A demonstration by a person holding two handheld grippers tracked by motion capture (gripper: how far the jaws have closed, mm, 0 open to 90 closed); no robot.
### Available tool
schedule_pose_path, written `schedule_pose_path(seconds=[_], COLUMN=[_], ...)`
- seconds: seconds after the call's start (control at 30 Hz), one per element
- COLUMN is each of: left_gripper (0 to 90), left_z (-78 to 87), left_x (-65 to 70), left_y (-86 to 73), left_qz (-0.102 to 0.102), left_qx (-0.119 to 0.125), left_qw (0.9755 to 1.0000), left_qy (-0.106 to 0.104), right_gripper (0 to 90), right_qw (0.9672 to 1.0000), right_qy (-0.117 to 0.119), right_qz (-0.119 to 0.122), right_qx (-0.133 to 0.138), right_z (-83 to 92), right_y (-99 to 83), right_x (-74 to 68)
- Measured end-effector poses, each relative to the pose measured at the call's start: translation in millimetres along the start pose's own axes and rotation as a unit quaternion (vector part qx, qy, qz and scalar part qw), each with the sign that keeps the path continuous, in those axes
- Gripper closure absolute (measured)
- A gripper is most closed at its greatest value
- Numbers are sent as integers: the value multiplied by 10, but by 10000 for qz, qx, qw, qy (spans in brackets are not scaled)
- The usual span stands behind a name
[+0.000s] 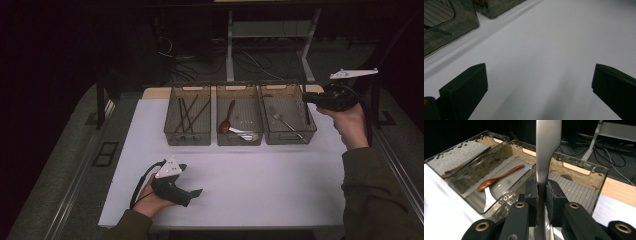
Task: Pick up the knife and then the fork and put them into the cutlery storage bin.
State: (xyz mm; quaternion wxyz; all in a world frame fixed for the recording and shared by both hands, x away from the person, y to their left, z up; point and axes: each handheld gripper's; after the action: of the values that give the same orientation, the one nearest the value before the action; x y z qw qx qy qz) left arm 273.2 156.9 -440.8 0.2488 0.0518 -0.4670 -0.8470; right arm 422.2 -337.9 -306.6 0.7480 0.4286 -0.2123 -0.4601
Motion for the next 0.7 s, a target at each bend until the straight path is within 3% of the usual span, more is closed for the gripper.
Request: schedule_pose_path(seconds=[0.37, 0.7], left_gripper=[0, 0], left_z=[-5, -4], left_x=[-3, 1], left_y=[-1, -4], left_qz=[2, -4], left_qx=[-11, -13], left_qw=[10000, 10000], left_qy=[-9, -20], right_gripper=[799, 798], right_qw=[9985, 9931], right_qy=[-238, -369], right_qz=[-96, -62], right_qx=[-487, -1115], right_z=[-324, -604], right_y=[-97, -275], right_x=[125, 188])
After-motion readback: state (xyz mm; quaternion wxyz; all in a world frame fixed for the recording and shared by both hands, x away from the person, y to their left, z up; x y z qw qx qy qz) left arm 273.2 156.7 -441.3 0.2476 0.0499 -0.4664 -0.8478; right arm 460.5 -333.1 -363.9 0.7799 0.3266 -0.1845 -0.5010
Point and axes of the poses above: each handheld gripper's, and its own axes: z roughly backward along the jaws, y roughly out of its top, x roughly to its right, and after that the axes turned 6 degrees about -y, right-handed
